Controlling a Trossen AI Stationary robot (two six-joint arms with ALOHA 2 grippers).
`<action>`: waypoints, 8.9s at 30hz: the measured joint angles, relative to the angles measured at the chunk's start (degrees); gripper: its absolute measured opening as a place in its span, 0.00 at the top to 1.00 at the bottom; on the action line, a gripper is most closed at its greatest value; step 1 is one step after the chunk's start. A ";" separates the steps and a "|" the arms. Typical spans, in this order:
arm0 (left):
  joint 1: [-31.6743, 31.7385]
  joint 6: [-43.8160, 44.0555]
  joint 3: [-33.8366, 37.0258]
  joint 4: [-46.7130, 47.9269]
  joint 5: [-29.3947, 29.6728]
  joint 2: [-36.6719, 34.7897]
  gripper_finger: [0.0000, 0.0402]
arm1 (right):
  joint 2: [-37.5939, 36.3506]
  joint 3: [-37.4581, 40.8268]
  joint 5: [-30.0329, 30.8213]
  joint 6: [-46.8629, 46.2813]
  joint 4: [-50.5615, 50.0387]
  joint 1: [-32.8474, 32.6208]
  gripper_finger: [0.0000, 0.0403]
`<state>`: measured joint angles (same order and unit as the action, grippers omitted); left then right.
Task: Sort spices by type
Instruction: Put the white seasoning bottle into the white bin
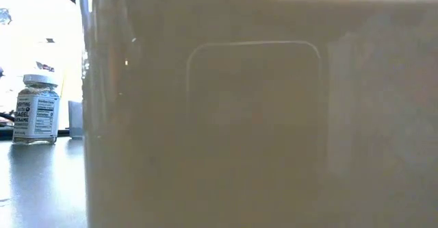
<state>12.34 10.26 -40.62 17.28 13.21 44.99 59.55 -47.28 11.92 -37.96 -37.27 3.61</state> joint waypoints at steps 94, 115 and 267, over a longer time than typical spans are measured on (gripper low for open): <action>-18.25 -23.29 -7.36 51.30 -11.80 21.71 0.30 | -1.01 1.20 0.24 12.45 0.47 -1.59 0.18; -18.25 -26.09 -6.67 49.72 -11.24 21.70 0.32 | -1.01 1.20 0.25 11.28 0.49 -1.59 0.18; -32.36 17.78 -93.13 61.39 -13.20 89.94 0.49 | -1.14 3.67 -1.17 1.97 -18.57 -2.86 0.18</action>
<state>-20.02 28.04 -133.75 78.67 0.01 134.93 58.41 -43.62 10.74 -35.99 -55.83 0.75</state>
